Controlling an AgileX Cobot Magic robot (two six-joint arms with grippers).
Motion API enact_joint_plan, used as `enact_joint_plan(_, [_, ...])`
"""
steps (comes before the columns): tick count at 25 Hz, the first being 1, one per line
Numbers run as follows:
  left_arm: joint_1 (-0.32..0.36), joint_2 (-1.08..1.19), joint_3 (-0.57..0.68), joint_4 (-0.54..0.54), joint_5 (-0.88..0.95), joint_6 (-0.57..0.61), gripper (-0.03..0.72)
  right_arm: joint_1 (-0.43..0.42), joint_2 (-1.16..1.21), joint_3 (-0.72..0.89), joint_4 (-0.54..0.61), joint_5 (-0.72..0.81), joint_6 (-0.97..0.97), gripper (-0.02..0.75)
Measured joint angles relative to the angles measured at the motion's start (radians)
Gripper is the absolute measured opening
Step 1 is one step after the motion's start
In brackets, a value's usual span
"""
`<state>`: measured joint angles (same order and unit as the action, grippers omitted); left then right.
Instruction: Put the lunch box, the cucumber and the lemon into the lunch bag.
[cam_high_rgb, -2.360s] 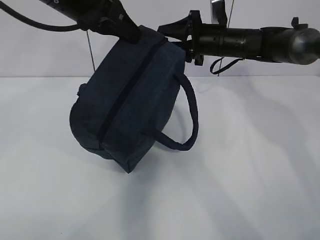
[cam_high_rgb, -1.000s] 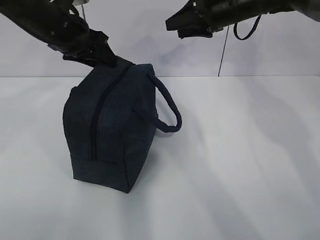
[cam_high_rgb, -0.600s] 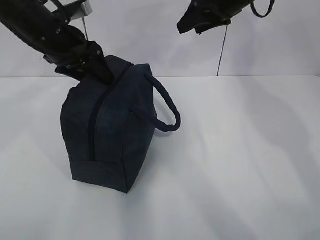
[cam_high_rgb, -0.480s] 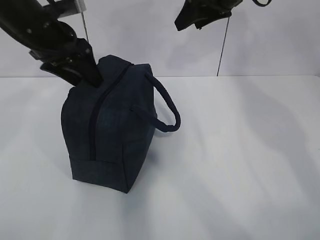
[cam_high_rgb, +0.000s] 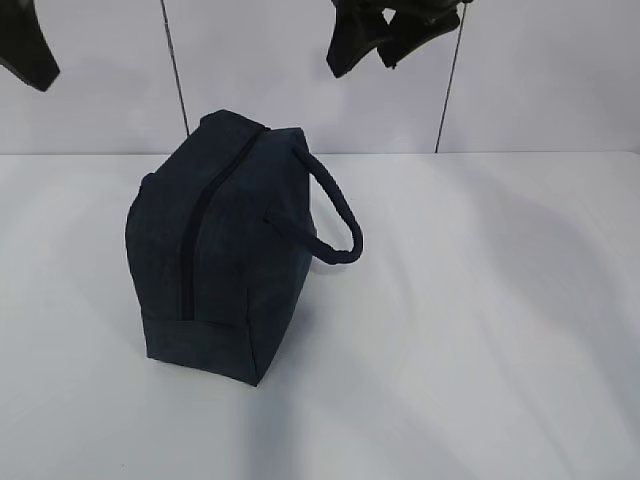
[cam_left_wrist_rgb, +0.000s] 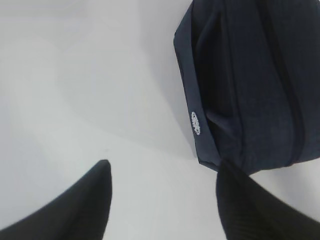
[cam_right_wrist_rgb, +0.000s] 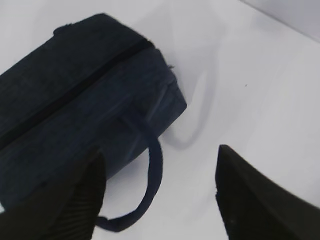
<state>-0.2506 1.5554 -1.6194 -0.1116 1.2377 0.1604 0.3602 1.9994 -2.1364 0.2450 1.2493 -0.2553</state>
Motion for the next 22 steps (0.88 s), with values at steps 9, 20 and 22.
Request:
enact_joint_plan(9, [0.000,-0.246,0.232,-0.014,0.006,-0.009,0.474,0.024,-0.313,0.352,-0.088,0.002,0.051,0.522])
enact_joint_plan(20, [0.000,-0.622,0.500,-0.039,0.016,-0.013,0.474,0.024,-0.783,0.689,-0.109,0.004,0.057,0.522])
enact_joint_plan(22, [0.000,-0.692,0.522,-0.051,0.015,-0.013,0.473,0.024,-0.870,0.744,-0.113,0.004,0.057,0.522])
